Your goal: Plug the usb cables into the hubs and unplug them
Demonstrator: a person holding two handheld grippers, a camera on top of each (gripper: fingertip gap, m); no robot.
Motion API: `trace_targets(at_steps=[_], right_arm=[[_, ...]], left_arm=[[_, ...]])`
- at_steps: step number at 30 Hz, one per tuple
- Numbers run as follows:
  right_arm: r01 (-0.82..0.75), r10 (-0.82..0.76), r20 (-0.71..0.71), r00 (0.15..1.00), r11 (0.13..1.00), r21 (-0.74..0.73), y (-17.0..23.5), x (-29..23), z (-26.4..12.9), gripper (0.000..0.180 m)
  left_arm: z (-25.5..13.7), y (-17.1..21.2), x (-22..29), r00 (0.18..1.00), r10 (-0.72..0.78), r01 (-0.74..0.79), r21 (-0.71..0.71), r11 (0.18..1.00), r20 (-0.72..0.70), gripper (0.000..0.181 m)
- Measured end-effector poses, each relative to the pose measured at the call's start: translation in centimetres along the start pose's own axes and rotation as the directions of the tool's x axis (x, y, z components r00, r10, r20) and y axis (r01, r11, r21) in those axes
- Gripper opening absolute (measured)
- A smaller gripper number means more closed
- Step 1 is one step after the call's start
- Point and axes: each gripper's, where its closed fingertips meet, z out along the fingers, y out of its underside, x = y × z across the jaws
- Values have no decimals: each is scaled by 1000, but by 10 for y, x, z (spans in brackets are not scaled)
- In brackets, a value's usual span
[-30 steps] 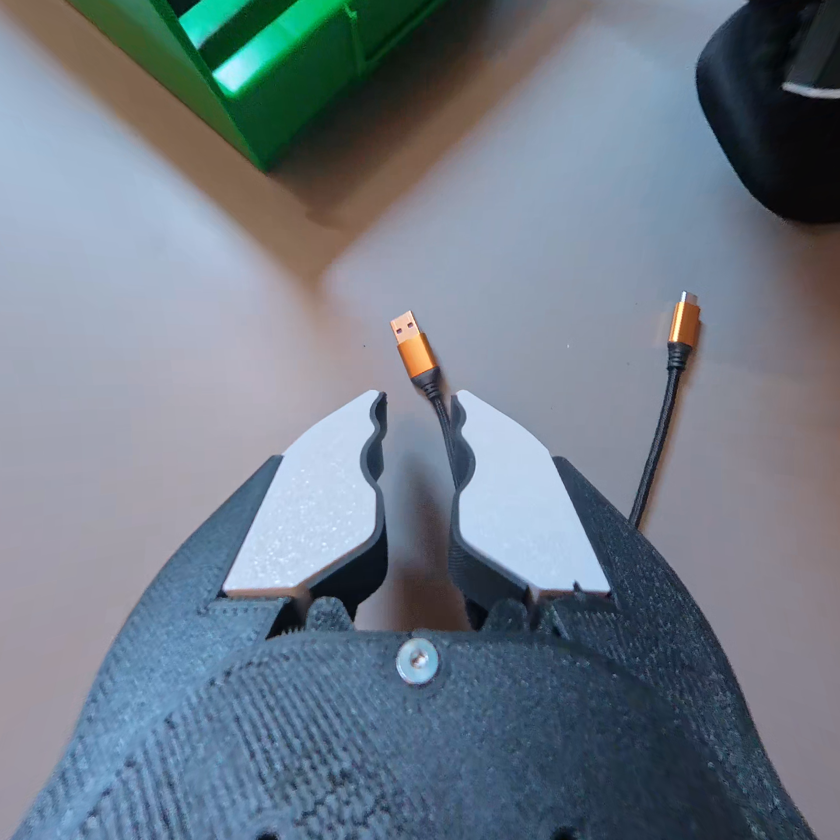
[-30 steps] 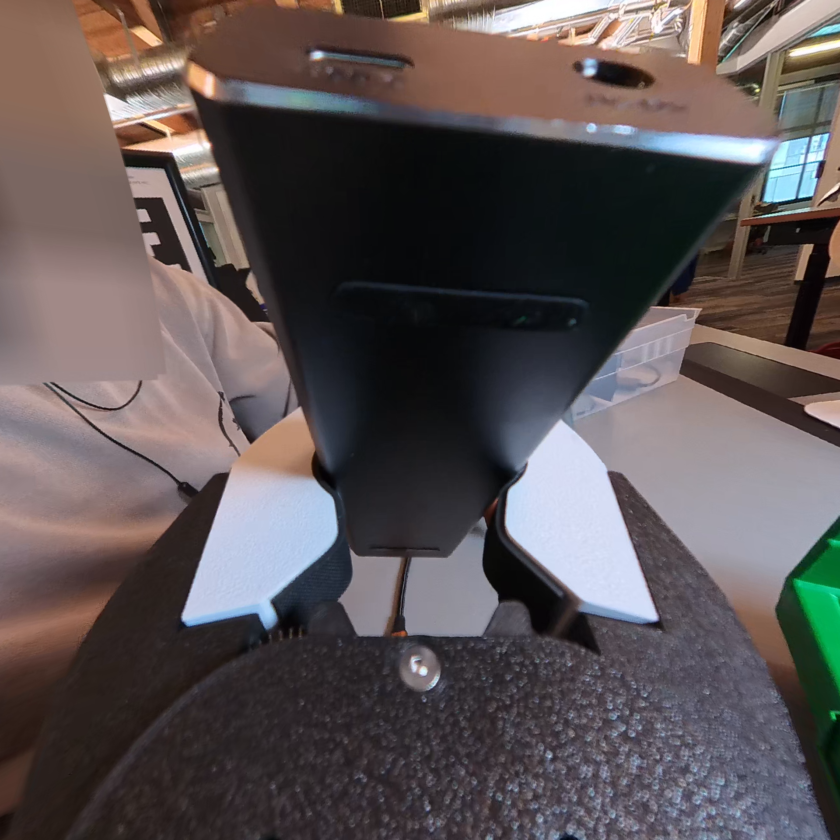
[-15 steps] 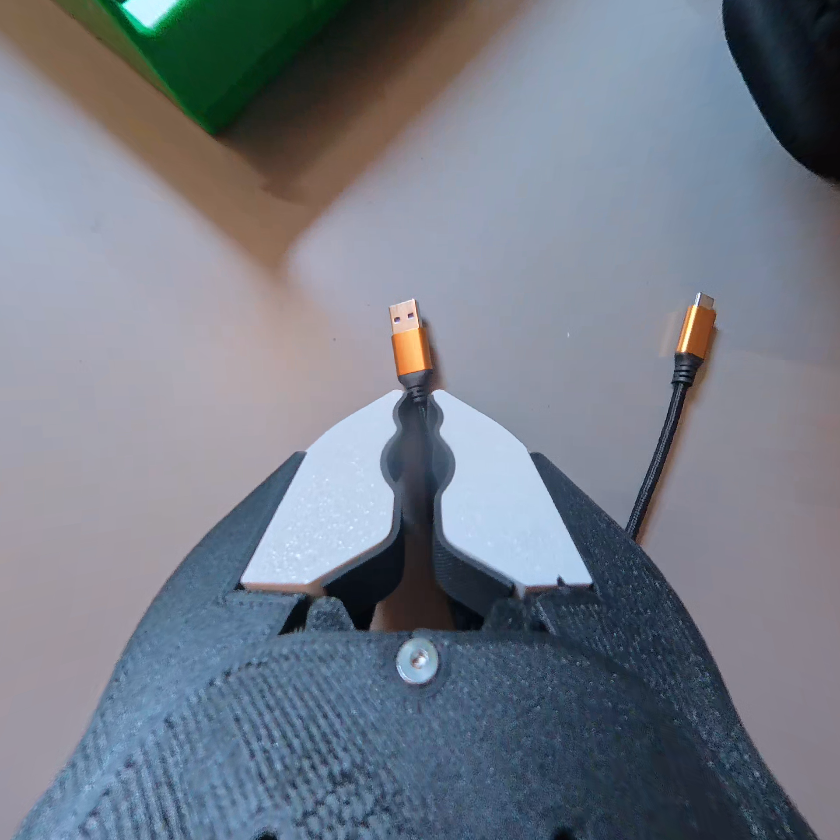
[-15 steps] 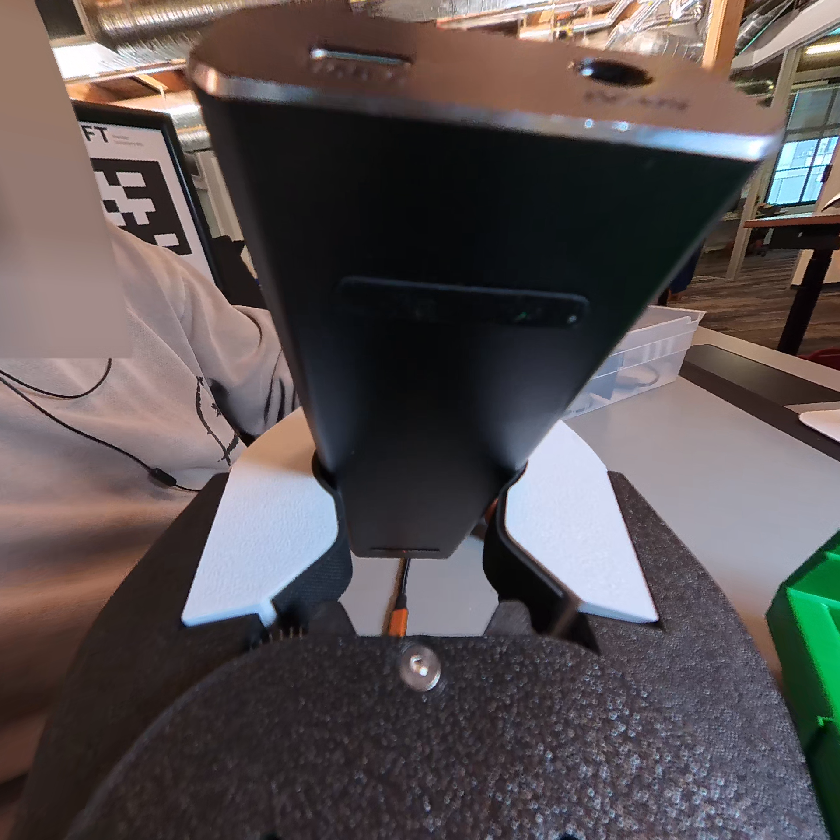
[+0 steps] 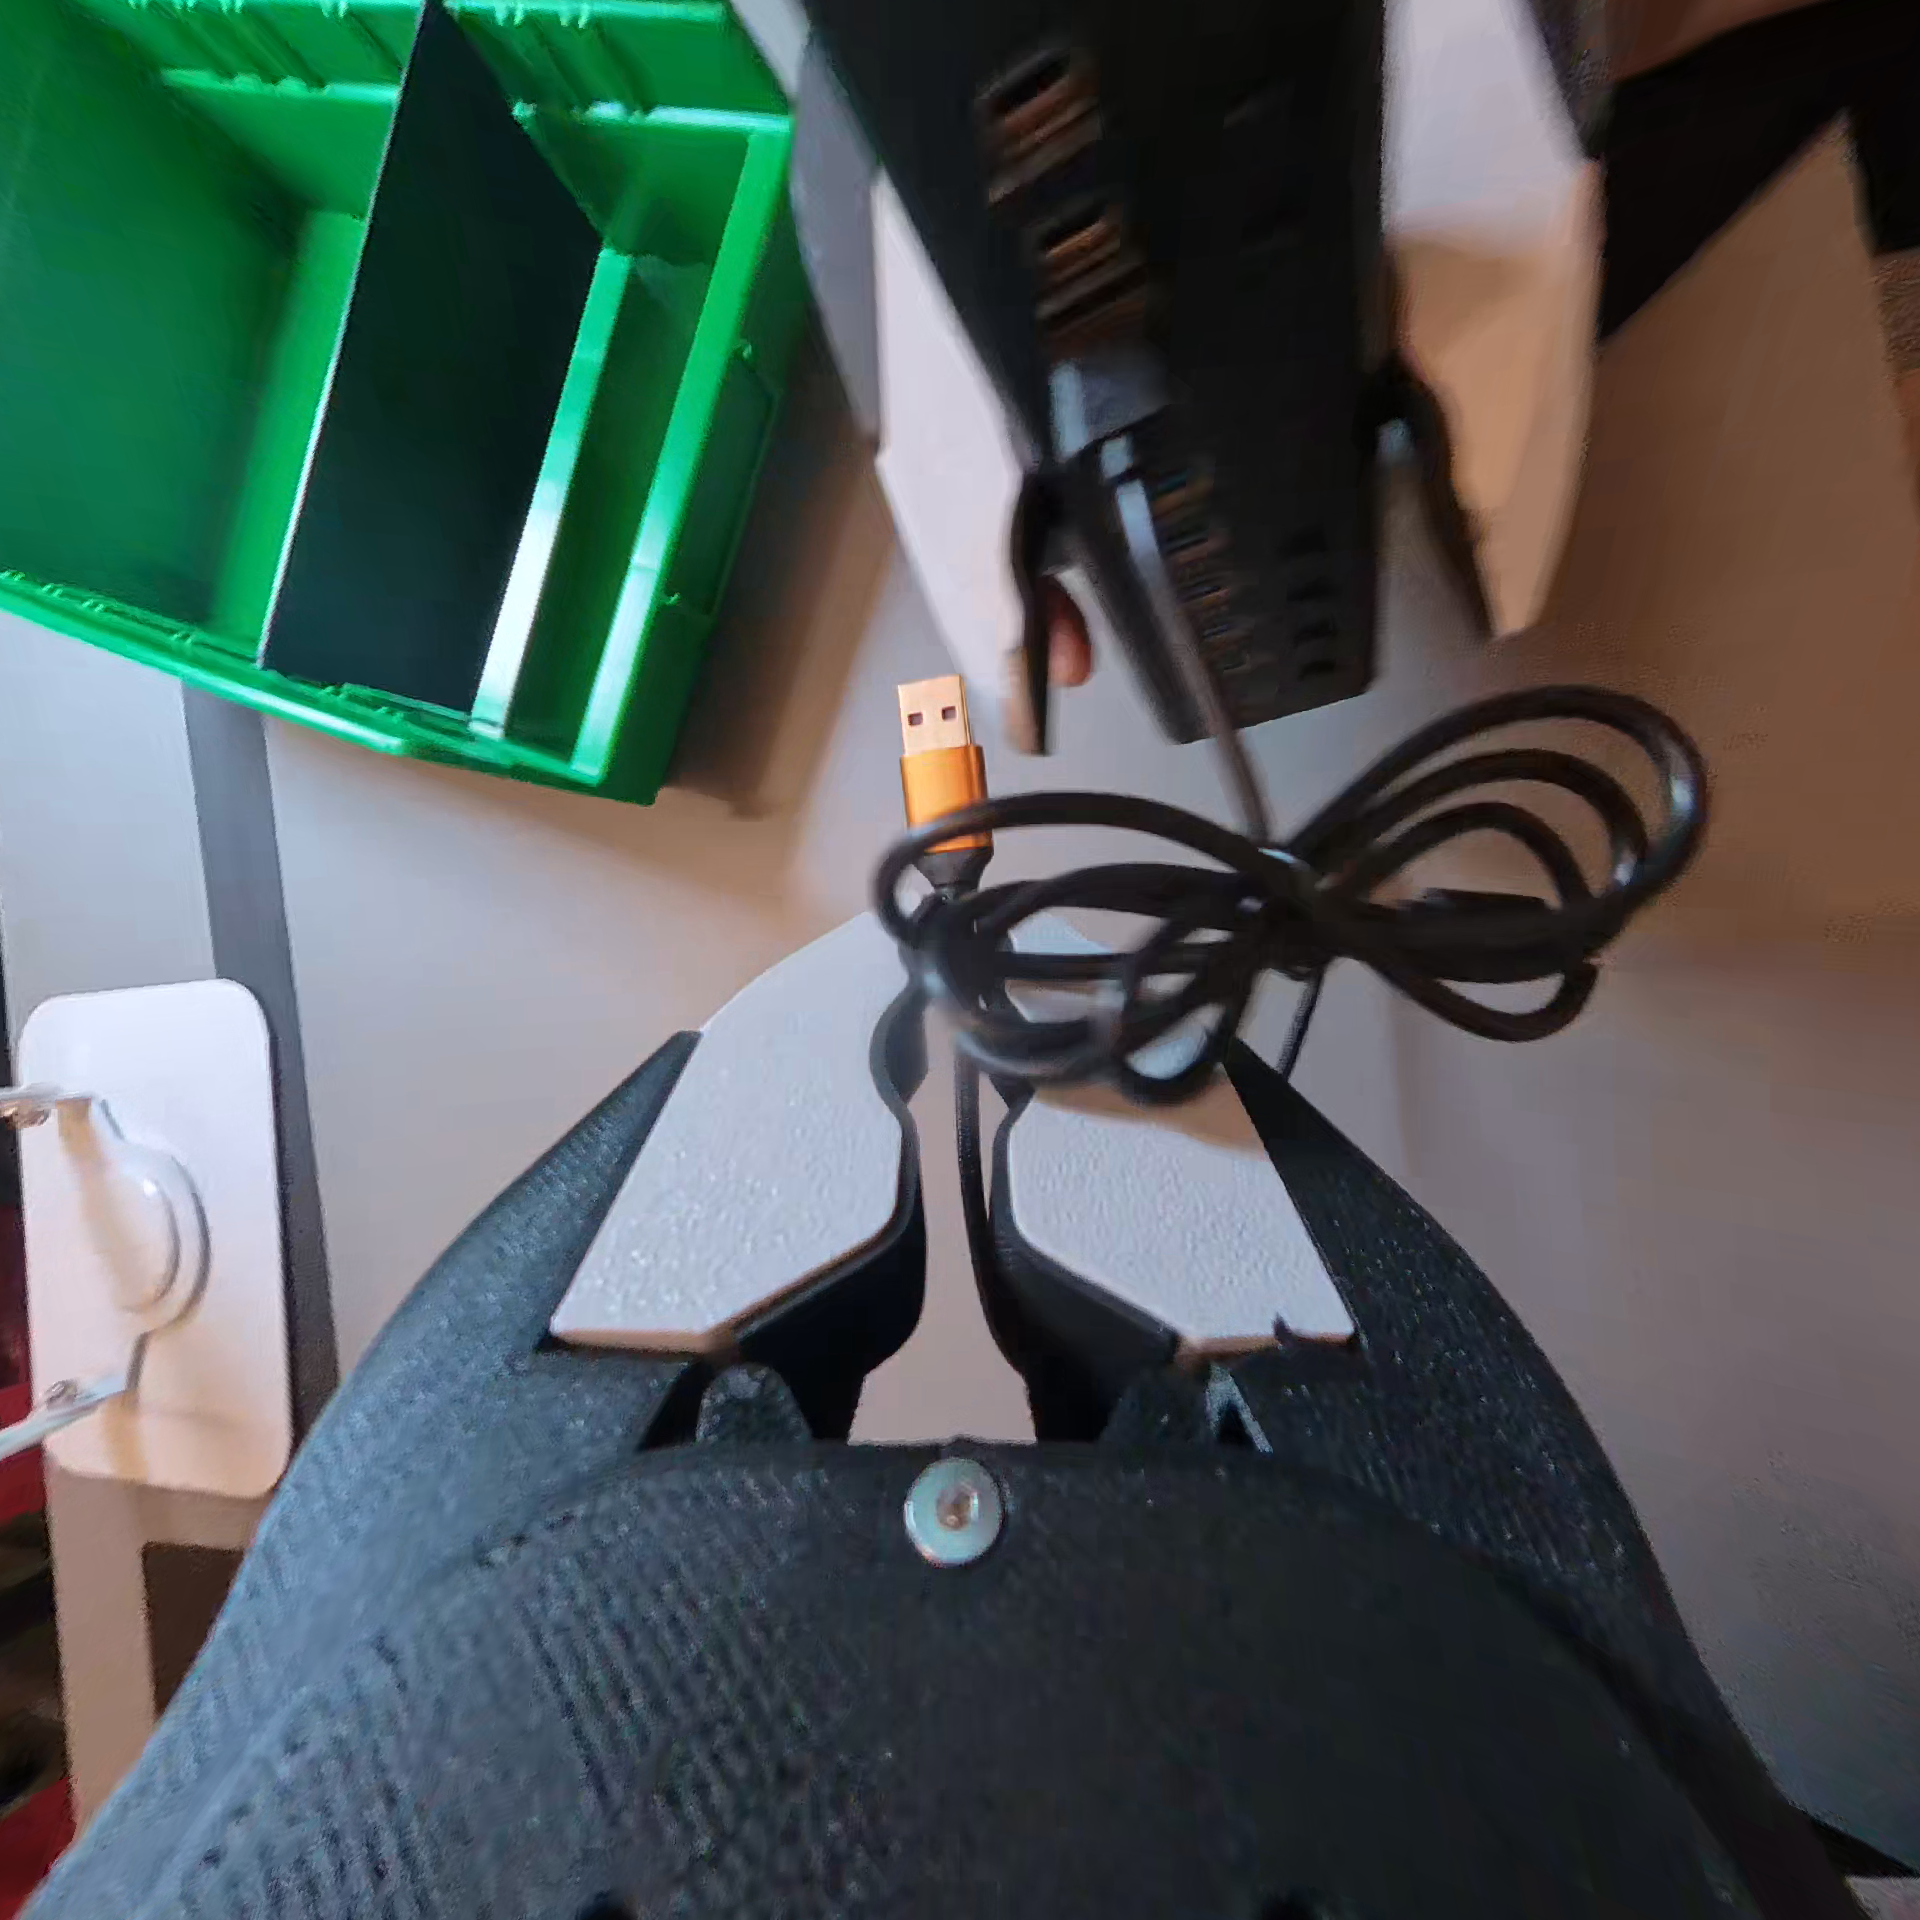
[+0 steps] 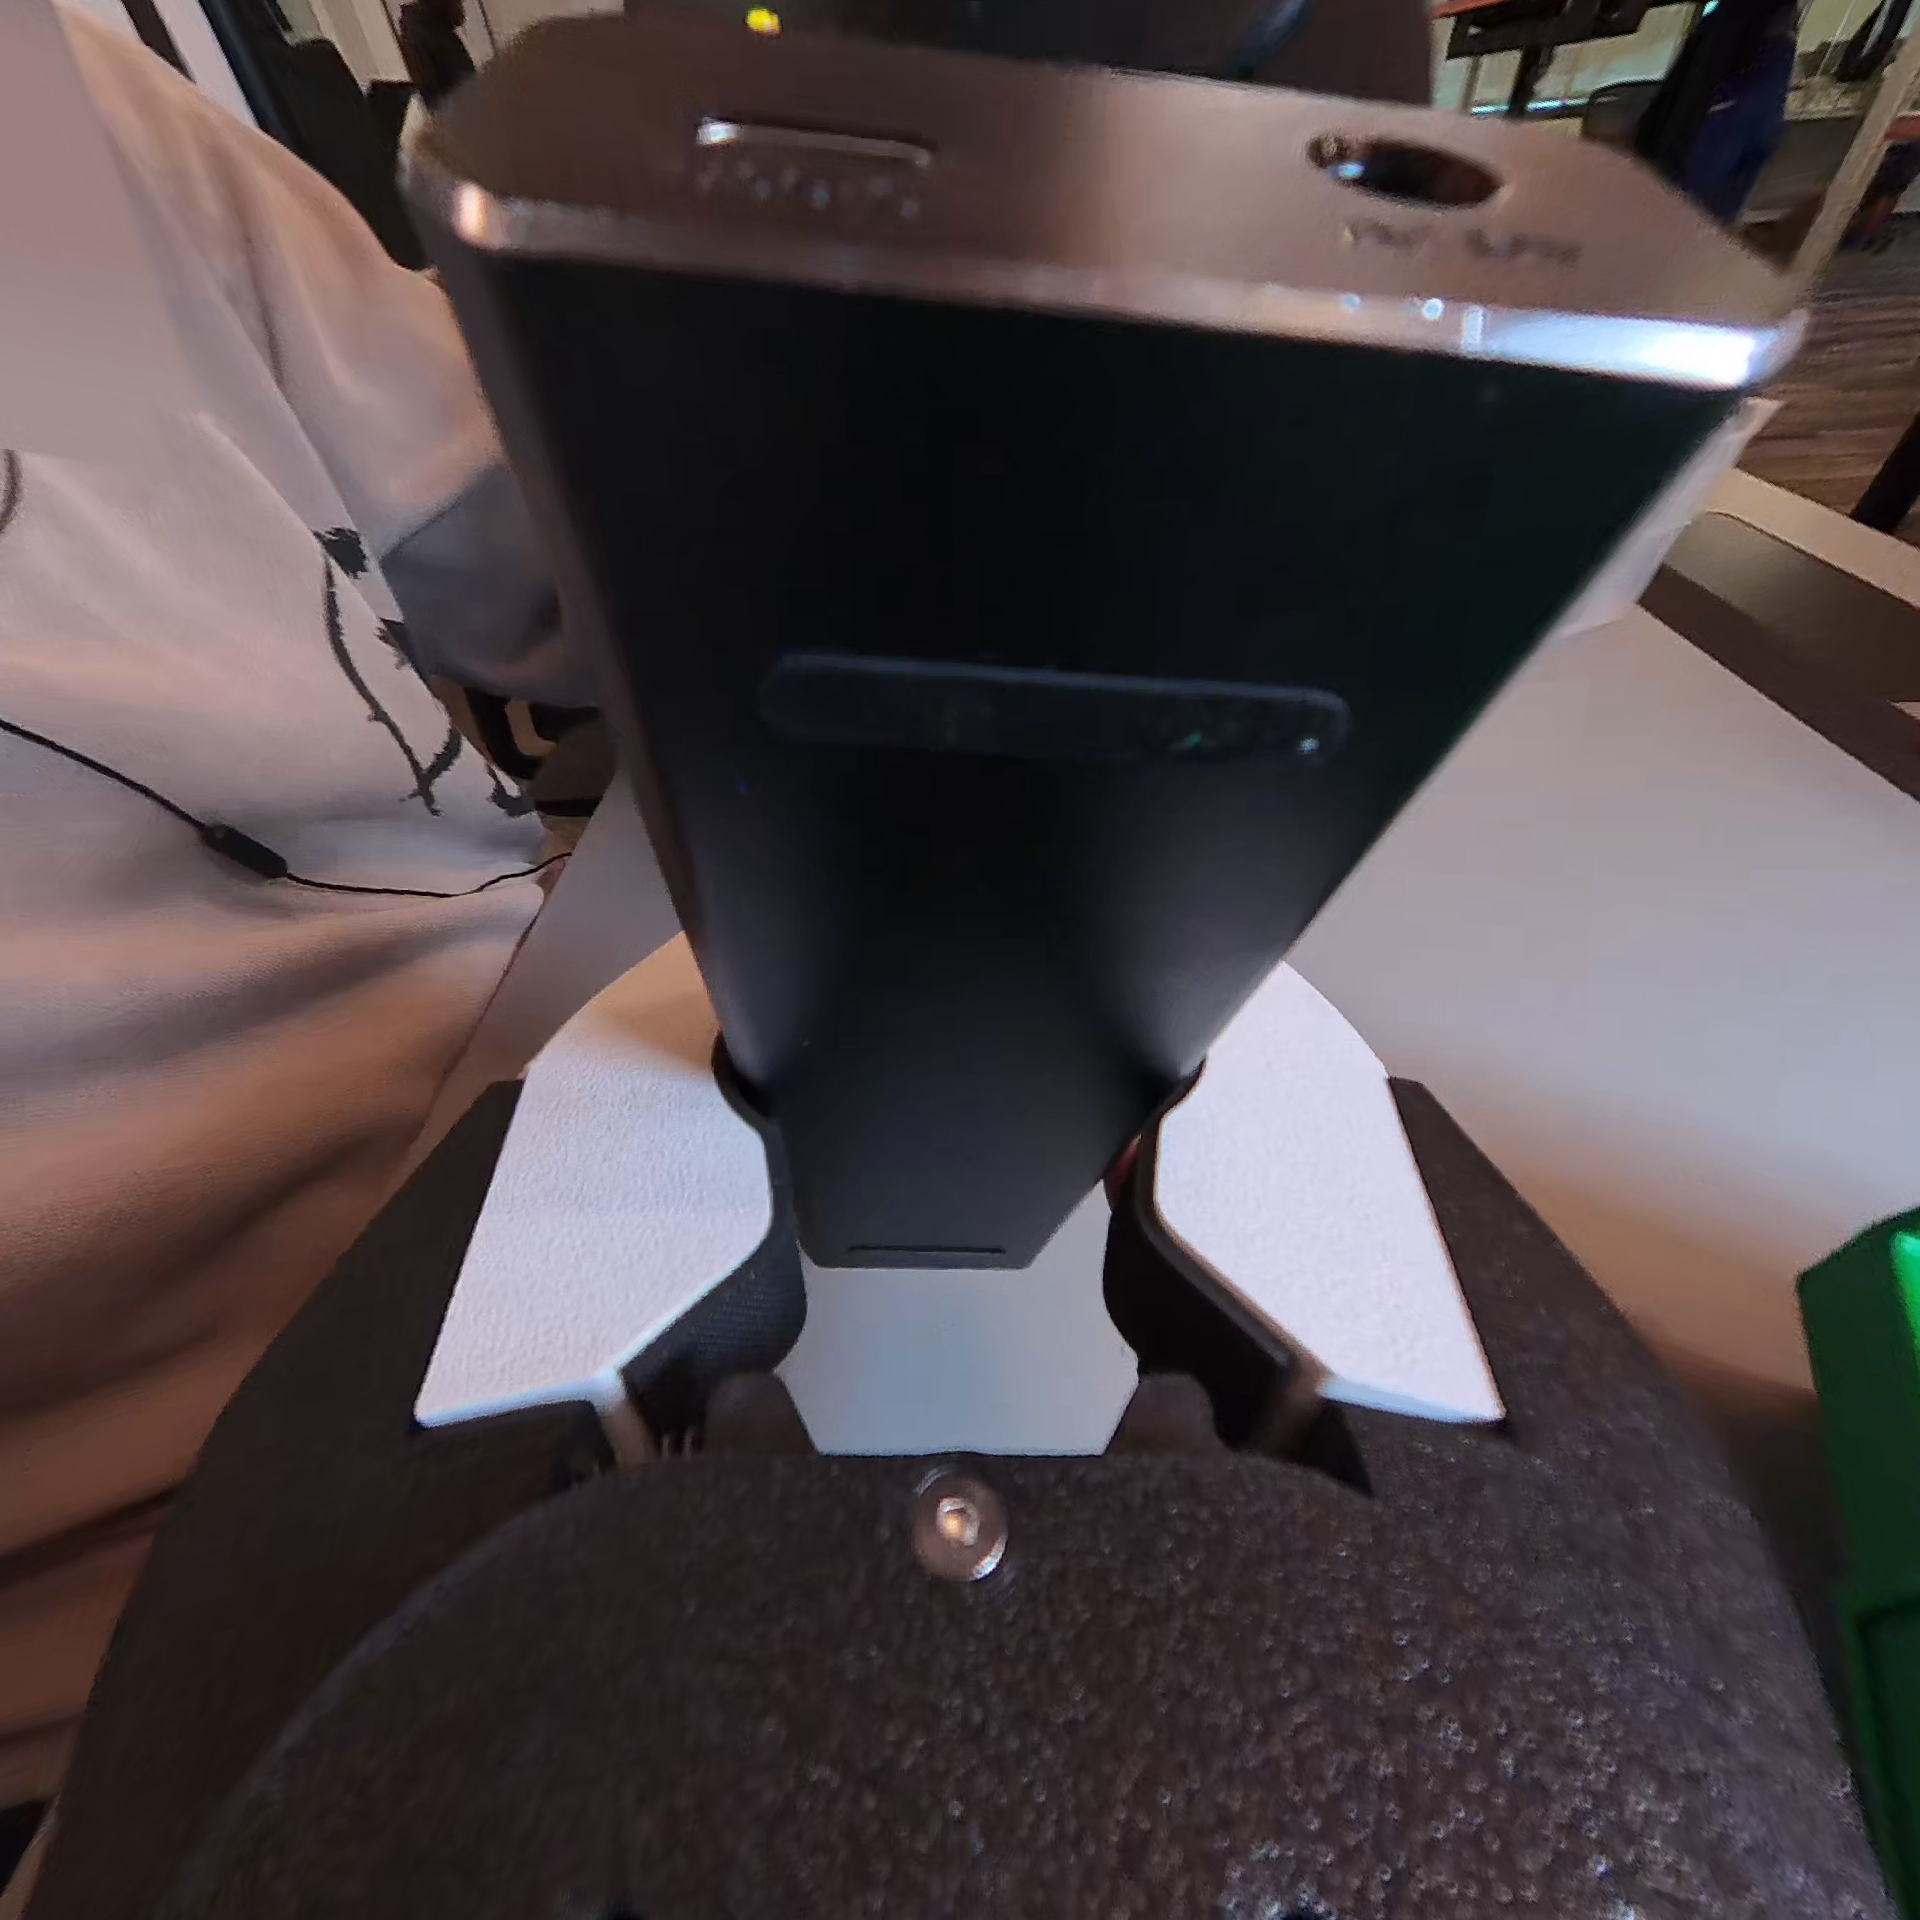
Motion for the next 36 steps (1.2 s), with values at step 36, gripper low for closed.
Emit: trace_targets(at_steps=[36], right_arm=[[42, -71, -103, 992, 963, -266, 37, 9, 20, 72]], left_arm=[[18, 9, 36, 989, -67, 50, -130, 990, -134, 7]])
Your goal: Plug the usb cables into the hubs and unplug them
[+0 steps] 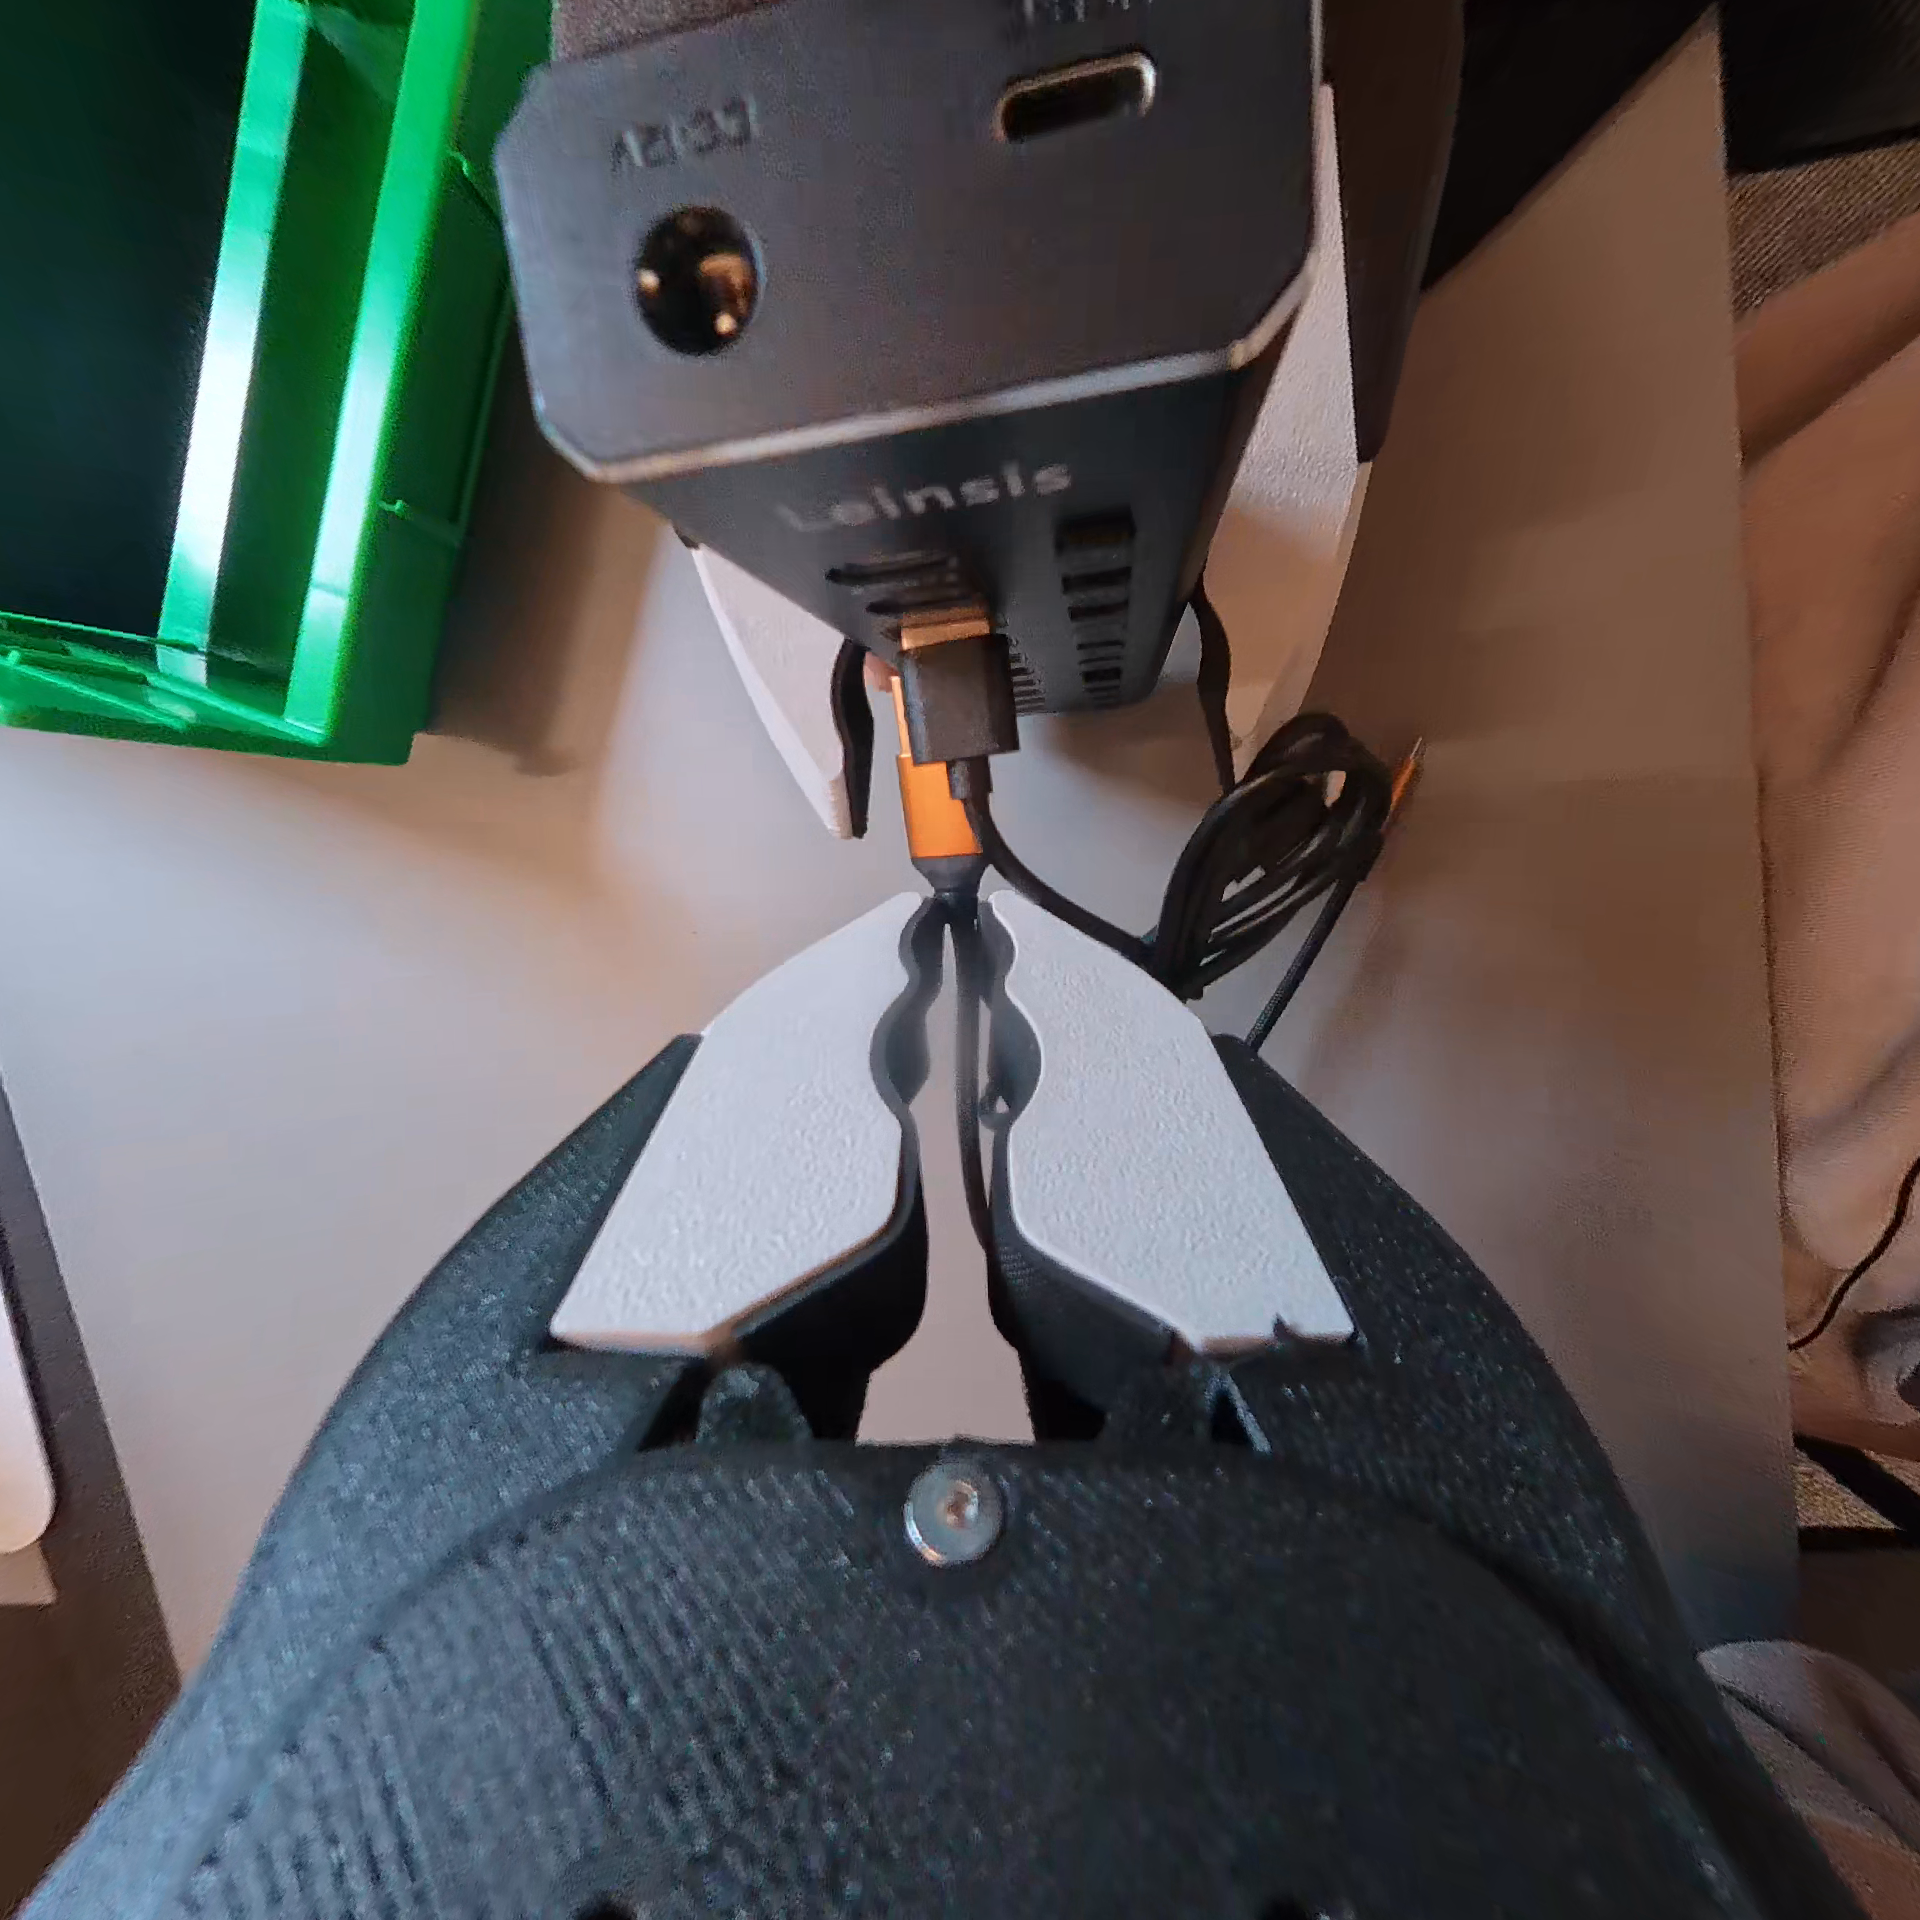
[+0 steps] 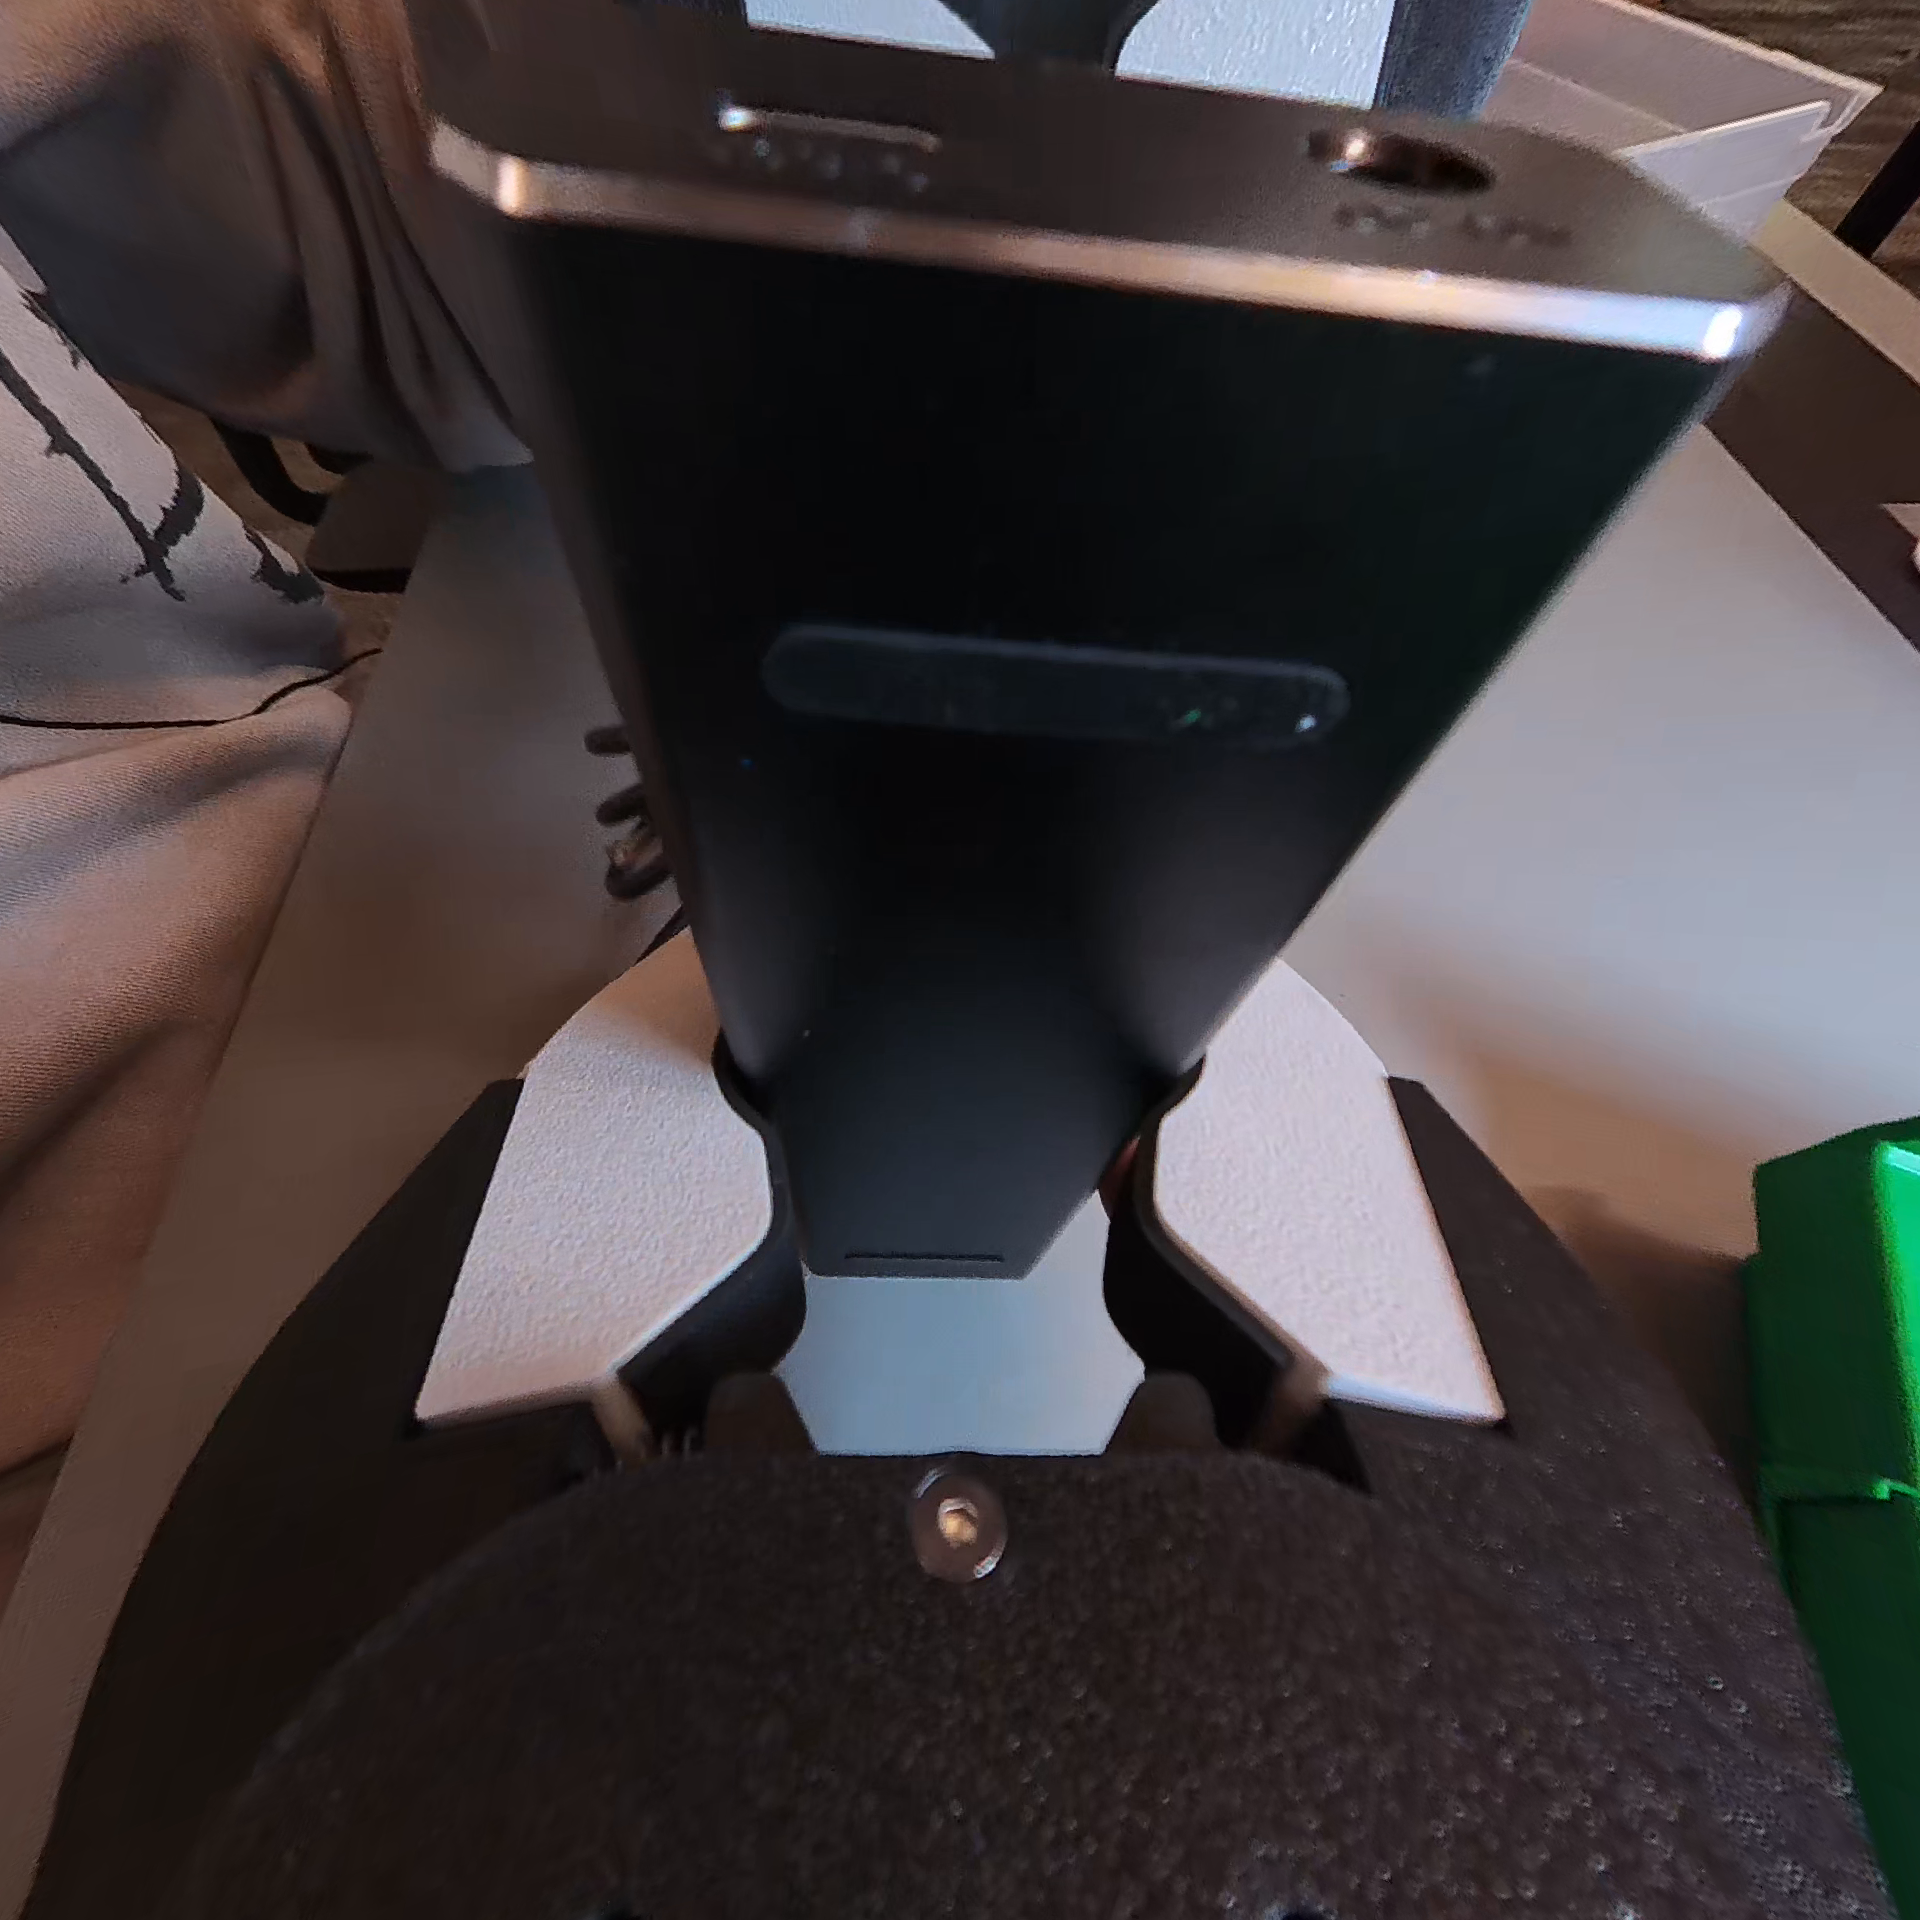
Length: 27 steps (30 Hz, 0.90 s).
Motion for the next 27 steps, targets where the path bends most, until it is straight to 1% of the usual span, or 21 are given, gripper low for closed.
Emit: trace_targets(at_steps=[3, 9, 17, 22, 27], right_arm=[[-3, 3, 3, 1000, 1000, 1, 0, 0, 1, 72], [-17, 17, 5, 1000, 1000, 8, 0, 0, -1, 72], [-27, 28, 14, 1000, 999, -27, 8, -2, 3, 72], [-56, 56, 36, 998, 998, 20, 1, -3, -1, 72], [-74, 72, 44, 996, 996, 53, -3, -3, -4, 72]], left_arm=[[1, -1, -1, 1000, 14, -13, -17, 1000, 23, 7], [-8, -8, 5, 1000, 8, -7, 59, 998, -28, 7], [-17, -14, 6, 1000, 8, -5, 113, 994, -30, 7], [-25, -24, 3, 999, -5, 14, 216, 976, -46, 7], [-26, -30, -1, 998, -17, 32, 279, 960, -56, 7]])
